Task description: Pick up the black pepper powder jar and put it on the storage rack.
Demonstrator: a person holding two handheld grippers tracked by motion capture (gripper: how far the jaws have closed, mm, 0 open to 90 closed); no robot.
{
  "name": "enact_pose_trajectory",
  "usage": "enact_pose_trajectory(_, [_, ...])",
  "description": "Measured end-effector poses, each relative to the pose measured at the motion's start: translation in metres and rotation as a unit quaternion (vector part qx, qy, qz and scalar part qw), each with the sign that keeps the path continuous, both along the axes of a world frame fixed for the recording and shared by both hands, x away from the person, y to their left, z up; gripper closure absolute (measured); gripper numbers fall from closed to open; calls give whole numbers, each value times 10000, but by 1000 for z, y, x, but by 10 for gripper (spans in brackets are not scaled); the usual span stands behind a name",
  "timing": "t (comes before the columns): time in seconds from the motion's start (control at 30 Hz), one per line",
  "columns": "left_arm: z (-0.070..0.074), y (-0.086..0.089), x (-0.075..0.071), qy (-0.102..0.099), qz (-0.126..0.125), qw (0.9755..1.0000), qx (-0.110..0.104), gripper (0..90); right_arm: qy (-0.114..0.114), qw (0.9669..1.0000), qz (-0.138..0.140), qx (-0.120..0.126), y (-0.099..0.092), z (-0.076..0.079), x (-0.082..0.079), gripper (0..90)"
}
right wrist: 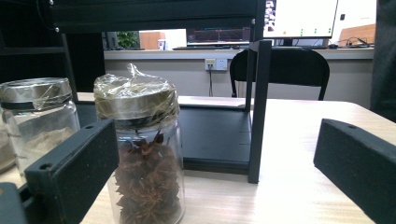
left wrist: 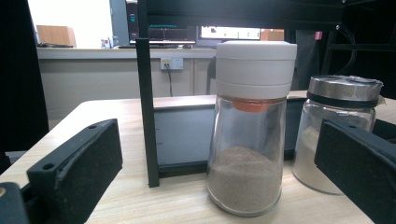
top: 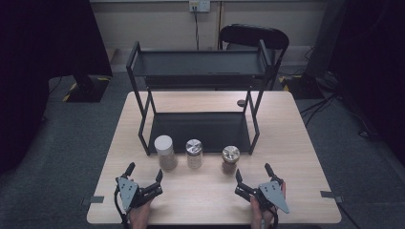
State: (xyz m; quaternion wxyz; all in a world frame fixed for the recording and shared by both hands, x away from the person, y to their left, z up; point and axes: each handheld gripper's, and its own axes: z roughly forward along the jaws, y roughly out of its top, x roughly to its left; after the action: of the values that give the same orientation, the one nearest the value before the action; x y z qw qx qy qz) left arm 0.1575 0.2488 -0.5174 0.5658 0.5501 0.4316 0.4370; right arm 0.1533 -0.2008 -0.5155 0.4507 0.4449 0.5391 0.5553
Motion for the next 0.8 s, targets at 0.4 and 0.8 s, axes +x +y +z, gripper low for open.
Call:
enact_pose_trajectory(0.4, [0,-2,0,11,49,10000,8,0,13,10000,-76,29,2,0,0,0])
enact_pose_trajectory(0.8, [2,-2,1,57,59,10000,8,0,33,9999,-59,146,-1,0,0,0])
